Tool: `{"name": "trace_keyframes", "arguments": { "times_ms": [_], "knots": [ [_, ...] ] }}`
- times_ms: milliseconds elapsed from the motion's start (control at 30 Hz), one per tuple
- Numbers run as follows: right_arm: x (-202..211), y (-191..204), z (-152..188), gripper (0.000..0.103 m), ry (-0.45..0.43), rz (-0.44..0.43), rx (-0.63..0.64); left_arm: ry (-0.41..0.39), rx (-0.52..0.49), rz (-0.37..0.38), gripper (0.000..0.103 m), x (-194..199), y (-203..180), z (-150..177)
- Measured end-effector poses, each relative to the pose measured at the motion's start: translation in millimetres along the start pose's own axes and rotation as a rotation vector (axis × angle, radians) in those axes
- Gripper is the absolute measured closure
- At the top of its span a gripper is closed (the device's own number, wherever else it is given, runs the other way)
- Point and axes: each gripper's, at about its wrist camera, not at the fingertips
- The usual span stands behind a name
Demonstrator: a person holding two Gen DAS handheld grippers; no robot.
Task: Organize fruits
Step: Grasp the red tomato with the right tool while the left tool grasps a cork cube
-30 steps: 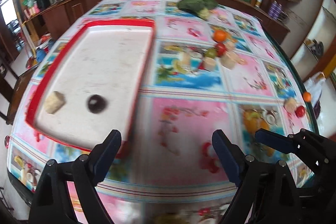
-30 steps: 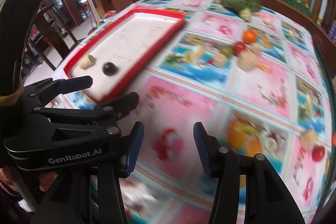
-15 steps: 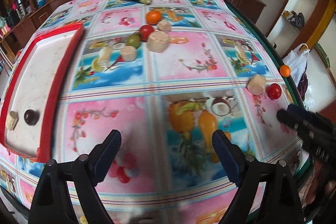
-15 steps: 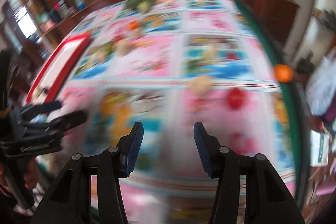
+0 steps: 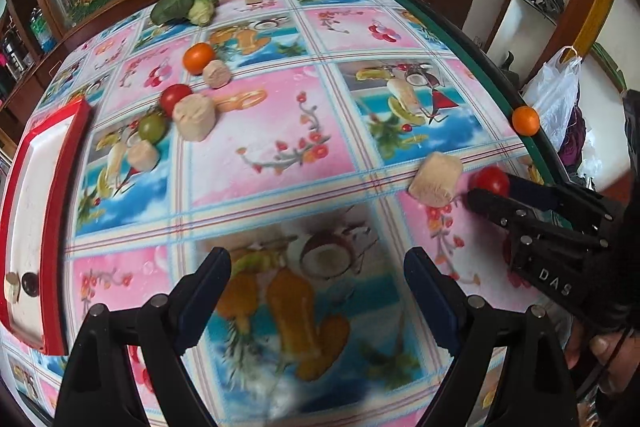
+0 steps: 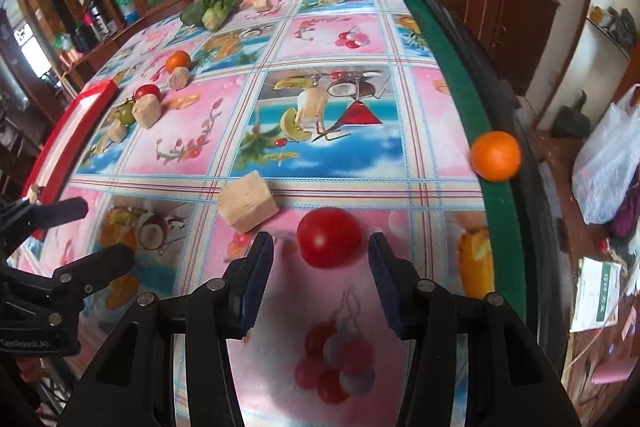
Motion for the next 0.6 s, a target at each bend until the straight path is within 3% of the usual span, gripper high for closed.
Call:
{"name": "trace_keyframes", "arguments": {
  "times_ms": [33,200,467,533,600],
  "knots": [
    [-1.4,-0.4,-0.1,0.071,-0.006,0.001,0.019,0.005,-0.004,-0.004,0.013,-2.9,-3.9,-3.6],
    [2.9,-4.6,-0.5,0.071,-0.028,-0.003,0.050,0.016,-0.023,0.007,0.013,-13.4,-28.3,-20.1],
    [17.9,-31.0,13.7,0.071,-0.022,-0.022,-0.014,0.020,-0.073,-0.002,0.014,-34.5,-61.3,-41.7],
    [20.8,-34.0,16.7,0.071,-0.026,-0.027,-0.025,0.023,-0.068,0.018,0.026,-38.9,-63.6,-44.4],
    [22.8,-35.9,18.7,0.071,-0.027,-0.037,-0.035,-0.026,-0.060,0.022,0.057,-34.9,-63.2,-43.8]
  ]
}}
Point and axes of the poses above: each gripper's, at about its wrist camera, not at the fingertips, and x roughly against the way its jaws point, y to its left, z to its underside, and after that the axes turned 11 degrees about y, right-handed
